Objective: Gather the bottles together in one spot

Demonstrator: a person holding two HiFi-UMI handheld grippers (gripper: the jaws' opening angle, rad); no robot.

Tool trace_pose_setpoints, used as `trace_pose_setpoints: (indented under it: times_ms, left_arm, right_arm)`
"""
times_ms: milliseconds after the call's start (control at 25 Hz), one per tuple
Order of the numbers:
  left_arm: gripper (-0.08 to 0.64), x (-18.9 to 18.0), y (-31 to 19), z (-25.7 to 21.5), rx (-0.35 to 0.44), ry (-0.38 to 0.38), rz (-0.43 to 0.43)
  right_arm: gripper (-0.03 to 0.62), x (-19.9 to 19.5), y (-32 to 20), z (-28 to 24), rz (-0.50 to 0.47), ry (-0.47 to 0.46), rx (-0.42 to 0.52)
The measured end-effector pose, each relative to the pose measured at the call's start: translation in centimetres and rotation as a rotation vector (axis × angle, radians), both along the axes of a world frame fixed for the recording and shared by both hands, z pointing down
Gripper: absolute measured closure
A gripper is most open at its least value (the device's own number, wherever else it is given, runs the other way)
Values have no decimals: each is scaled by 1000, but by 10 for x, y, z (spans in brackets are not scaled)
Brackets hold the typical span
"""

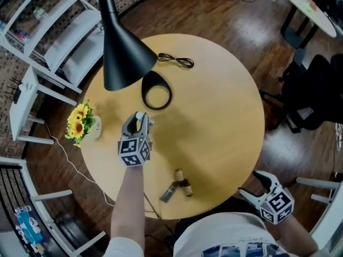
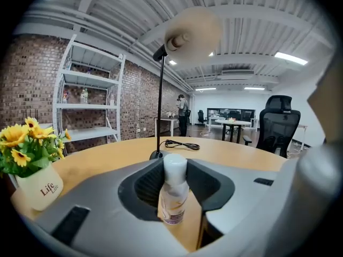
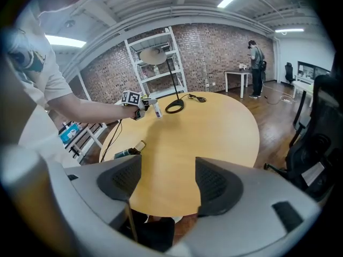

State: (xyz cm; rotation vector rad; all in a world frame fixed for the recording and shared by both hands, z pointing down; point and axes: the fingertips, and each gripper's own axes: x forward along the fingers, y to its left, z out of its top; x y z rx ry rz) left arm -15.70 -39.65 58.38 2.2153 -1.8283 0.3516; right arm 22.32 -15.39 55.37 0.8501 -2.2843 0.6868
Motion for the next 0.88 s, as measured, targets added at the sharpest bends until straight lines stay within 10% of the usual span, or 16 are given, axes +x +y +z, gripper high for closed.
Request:
trace_pose_setpoints:
  times_ms: [880]
  left_arm:
    - [382,1,15,-26,5,-29,0]
  right_arm:
    - [253,-18,1,-9,-36,-44,21]
